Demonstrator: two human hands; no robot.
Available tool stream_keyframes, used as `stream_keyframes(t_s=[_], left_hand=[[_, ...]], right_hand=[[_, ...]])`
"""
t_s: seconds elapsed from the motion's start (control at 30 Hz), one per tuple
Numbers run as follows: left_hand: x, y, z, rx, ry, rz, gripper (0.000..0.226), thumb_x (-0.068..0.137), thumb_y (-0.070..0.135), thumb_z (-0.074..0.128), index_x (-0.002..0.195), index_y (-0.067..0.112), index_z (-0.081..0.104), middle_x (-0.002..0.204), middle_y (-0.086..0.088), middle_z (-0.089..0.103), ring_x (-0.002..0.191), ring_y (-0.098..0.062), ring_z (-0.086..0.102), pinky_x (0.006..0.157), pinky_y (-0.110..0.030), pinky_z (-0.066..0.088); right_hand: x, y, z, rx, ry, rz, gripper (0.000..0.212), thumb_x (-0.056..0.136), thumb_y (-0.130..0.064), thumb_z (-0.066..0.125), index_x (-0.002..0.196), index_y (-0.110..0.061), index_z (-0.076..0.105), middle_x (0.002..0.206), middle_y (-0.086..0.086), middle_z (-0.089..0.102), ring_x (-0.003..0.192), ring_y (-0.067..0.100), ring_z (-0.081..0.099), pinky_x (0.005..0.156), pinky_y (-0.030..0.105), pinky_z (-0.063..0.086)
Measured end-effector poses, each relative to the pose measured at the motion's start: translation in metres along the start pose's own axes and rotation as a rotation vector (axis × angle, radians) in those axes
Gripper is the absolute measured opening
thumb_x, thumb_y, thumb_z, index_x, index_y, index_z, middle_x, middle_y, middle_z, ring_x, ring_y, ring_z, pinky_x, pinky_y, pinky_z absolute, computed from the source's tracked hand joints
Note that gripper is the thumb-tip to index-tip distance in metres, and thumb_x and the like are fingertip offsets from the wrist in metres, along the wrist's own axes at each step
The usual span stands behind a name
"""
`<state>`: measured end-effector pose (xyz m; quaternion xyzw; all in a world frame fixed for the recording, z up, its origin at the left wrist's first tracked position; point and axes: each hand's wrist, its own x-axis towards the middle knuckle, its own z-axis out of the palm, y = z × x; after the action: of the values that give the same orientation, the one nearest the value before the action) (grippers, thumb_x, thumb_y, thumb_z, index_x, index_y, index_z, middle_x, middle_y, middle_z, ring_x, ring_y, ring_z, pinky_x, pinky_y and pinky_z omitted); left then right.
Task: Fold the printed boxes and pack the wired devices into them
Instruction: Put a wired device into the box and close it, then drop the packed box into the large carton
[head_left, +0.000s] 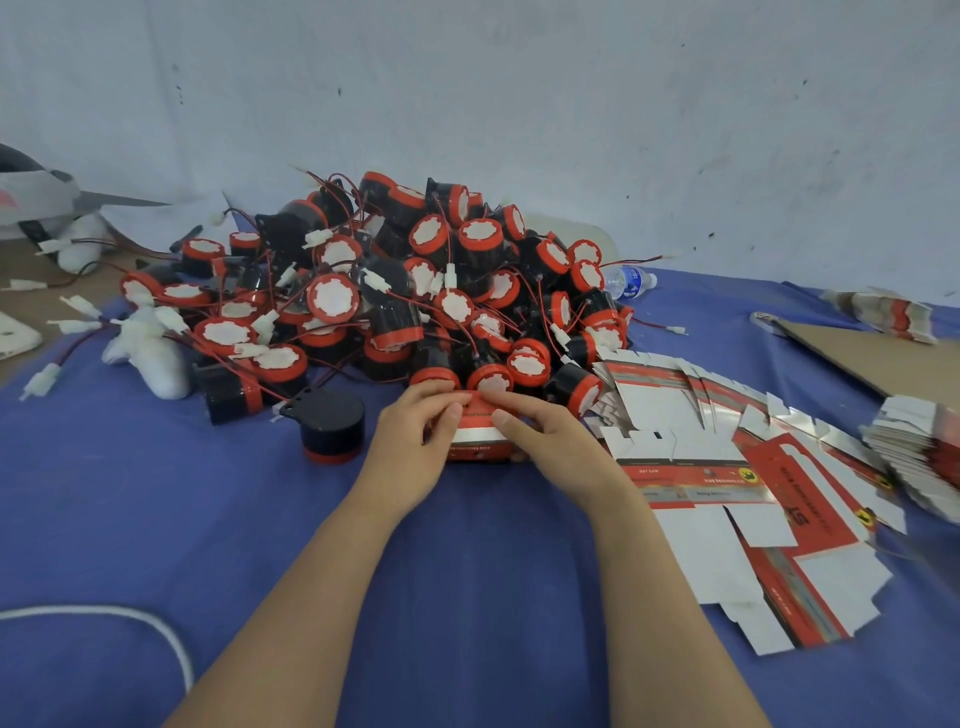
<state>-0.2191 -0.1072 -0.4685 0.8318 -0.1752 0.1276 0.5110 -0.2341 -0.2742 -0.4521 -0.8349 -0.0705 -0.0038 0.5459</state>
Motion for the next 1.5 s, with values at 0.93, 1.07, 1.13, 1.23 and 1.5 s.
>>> stream_keyframes(t_s=[0.93,1.07,1.13,1.23,1.5], left_hand=[[-0.002,0.011,0.025,-0.237,0.138,-0.397,0.05,0.103,0.019,0.038,0.151,0.017,0.023,0.148,-0.005,0.039,0.129,-0.022,0.045,0.094,-0.026,0.04],[-0.004,0.015,0.028,-0.146,0.121,-0.4,0.04,0.103,0.014,0.034,0.143,0.015,0.035,0.135,-0.008,0.051,0.116,-0.022,0.052,0.084,-0.026,0.039],[-0.006,0.016,0.022,-0.123,0.08,-0.407,0.045,0.103,0.014,0.034,0.147,0.021,0.031,0.136,-0.007,0.051,0.114,-0.021,0.052,0.085,-0.027,0.038],[-0.016,0.023,0.015,-0.227,0.143,-0.426,0.051,0.103,0.011,0.035,0.15,0.029,0.027,0.142,-0.001,0.046,0.11,-0.011,0.046,0.086,-0.026,0.036],[-0.035,0.162,0.056,-0.674,0.076,0.006,0.043,0.102,0.019,0.046,0.144,0.027,0.04,0.141,-0.001,0.05,0.12,-0.013,0.056,0.1,-0.042,0.049]], right_hand=[[0.0,-0.004,0.031,0.03,0.251,0.18,0.037,0.103,-0.028,0.039,0.134,-0.013,0.053,0.111,-0.003,0.06,0.09,0.006,0.052,0.07,0.008,0.045],[0.003,-0.008,0.04,-0.07,0.306,0.187,0.037,0.104,-0.022,0.034,0.137,-0.014,0.05,0.122,0.005,0.061,0.099,0.013,0.053,0.08,0.019,0.041],[0.003,-0.011,0.044,-0.075,0.324,0.212,0.04,0.104,-0.022,0.033,0.141,-0.016,0.045,0.129,0.007,0.059,0.111,0.02,0.055,0.089,0.027,0.042],[-0.007,-0.022,0.053,0.006,0.29,0.231,0.044,0.104,-0.02,0.033,0.148,-0.021,0.034,0.138,0.006,0.053,0.123,0.021,0.05,0.094,0.025,0.039],[-0.112,-0.073,-0.046,0.539,0.729,-0.103,0.037,0.101,-0.019,0.047,0.137,-0.029,0.048,0.13,0.01,0.06,0.119,0.023,0.058,0.102,0.041,0.046]])
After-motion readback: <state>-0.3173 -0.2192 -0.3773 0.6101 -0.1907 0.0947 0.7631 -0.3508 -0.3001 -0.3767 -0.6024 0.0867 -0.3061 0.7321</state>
